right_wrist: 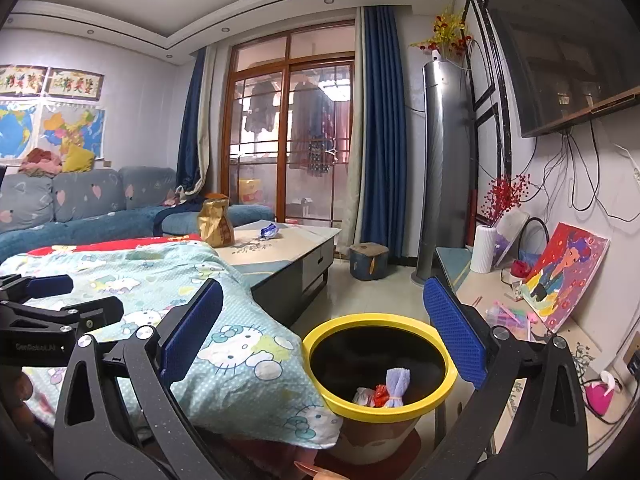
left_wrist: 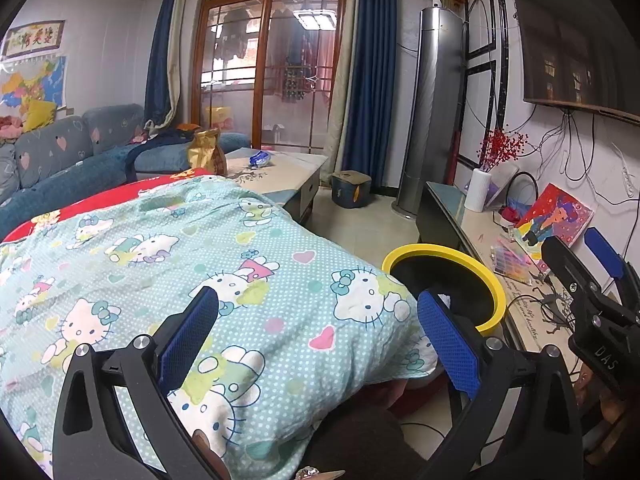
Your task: Collect trash
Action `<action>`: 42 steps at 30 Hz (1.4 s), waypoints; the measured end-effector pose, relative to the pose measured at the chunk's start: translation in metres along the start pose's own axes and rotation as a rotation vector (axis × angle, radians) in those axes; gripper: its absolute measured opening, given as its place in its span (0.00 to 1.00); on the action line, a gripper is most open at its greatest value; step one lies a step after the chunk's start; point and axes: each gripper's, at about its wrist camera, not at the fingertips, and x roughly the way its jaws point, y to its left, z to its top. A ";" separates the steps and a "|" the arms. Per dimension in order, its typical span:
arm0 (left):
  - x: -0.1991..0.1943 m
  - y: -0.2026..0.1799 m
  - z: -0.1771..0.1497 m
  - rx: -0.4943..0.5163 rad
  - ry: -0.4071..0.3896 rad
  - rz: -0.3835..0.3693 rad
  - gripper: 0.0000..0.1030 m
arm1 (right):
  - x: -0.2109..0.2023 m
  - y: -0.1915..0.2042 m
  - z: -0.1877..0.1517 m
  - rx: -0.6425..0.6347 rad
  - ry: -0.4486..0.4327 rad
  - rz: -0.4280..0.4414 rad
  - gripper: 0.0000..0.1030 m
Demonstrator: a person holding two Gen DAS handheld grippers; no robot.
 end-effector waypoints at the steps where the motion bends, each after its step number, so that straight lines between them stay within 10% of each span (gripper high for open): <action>1: 0.000 0.000 0.000 0.001 -0.001 0.002 0.94 | 0.000 0.000 0.000 0.000 -0.001 -0.001 0.90; 42: 0.002 -0.002 -0.003 0.004 0.004 0.001 0.94 | 0.000 0.000 -0.001 0.002 0.004 0.001 0.90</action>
